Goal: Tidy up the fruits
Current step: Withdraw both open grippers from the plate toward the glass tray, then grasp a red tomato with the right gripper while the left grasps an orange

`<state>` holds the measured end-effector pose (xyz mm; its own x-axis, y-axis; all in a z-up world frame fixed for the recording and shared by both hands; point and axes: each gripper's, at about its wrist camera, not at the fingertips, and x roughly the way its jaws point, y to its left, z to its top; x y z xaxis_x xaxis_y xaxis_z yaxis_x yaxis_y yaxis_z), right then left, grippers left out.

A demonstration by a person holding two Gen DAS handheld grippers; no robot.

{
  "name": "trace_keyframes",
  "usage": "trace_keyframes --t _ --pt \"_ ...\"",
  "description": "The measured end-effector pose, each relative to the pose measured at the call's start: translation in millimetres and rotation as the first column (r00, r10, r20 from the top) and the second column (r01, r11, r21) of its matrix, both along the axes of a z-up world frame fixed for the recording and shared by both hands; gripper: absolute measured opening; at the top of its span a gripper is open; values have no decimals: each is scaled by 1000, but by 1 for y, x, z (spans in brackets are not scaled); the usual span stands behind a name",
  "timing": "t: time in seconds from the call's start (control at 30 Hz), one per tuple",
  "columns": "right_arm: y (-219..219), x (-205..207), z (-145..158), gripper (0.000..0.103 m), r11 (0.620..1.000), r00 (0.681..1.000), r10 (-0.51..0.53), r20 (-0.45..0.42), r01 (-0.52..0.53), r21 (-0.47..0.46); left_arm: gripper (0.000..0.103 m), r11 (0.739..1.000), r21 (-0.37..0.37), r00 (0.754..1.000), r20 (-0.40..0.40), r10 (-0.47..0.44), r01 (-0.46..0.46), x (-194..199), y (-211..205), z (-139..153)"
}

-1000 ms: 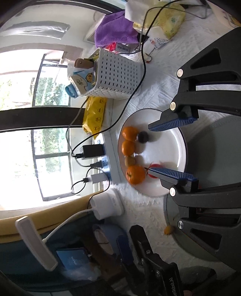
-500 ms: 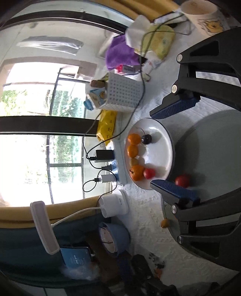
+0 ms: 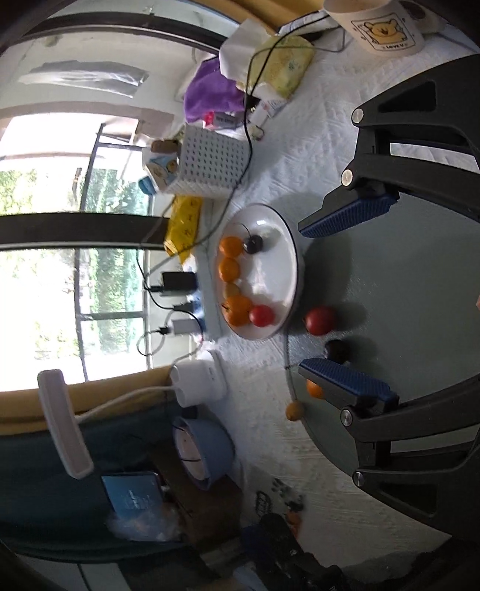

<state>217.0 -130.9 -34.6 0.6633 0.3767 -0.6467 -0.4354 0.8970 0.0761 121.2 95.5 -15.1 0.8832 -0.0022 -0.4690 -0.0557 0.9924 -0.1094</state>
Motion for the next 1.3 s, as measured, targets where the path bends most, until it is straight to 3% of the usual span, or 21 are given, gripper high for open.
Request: trace_keyframes --t 0.33,0.67,1.0,1.13,1.3 --pt "26 7 -23 71 996 995 77 -68 -80 -34 78 998 -32 995 -94 45 -48 10 25 -34" --pt "27 39 -55 48 996 984 82 -157 -87 -24 78 999 -50 988 -152 5 -13 40 9 -46" --pt "32 63 -70 43 990 967 138 -212 -138 19 78 996 -65 982 -176 -71 61 78 -24 -47" --pt "31 69 -74 30 985 957 172 -234 -162 60 78 993 -71 975 -192 -110 98 89 -37 -49" --pt "29 67 -74 30 981 954 192 -232 -180 75 78 989 -75 963 -230 -140 126 99 -49 -58"
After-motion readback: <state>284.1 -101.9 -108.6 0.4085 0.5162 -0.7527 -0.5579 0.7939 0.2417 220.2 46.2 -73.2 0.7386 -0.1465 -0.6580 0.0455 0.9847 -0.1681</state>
